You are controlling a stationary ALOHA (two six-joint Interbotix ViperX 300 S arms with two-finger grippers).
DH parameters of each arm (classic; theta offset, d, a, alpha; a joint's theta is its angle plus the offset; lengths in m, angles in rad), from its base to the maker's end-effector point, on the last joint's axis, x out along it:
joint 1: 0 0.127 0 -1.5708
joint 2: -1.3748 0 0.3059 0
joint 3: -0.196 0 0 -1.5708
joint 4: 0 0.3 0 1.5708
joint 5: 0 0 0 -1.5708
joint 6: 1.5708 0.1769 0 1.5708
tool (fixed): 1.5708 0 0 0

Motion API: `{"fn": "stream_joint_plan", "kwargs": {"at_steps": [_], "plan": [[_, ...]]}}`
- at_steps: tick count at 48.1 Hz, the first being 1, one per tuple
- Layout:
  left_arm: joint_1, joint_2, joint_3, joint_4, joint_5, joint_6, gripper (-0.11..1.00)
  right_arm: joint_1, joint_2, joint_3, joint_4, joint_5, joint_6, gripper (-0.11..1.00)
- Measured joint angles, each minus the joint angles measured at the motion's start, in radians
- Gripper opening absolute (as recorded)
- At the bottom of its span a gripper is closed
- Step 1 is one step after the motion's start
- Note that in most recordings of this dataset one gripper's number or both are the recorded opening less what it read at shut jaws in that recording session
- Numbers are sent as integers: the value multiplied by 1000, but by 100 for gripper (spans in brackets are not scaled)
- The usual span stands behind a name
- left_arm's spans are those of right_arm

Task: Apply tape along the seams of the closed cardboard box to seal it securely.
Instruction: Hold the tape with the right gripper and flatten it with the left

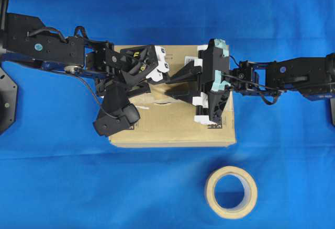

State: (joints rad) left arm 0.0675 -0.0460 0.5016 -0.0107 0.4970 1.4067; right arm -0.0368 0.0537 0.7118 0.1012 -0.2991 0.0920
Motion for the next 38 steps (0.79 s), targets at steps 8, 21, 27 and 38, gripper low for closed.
{"fn": "stream_joint_plan", "kwargs": {"at_steps": [8, 21, 27, 38], "plan": [[-2, 0, -9, 0, 34, 0, 65, -2, 0, 0, 0, 0, 2, 46], [-3, -5, -5, 3, 46, 0, 65, -2, 0, 2, 0, 0, 2, 46], [-5, -6, -8, 9, 55, 3, 65, 0, 0, 0, 2, 2, 2, 46], [-8, -11, -8, 17, 63, 0, 65, -2, 0, 2, 0, 2, 2, 46]]}}
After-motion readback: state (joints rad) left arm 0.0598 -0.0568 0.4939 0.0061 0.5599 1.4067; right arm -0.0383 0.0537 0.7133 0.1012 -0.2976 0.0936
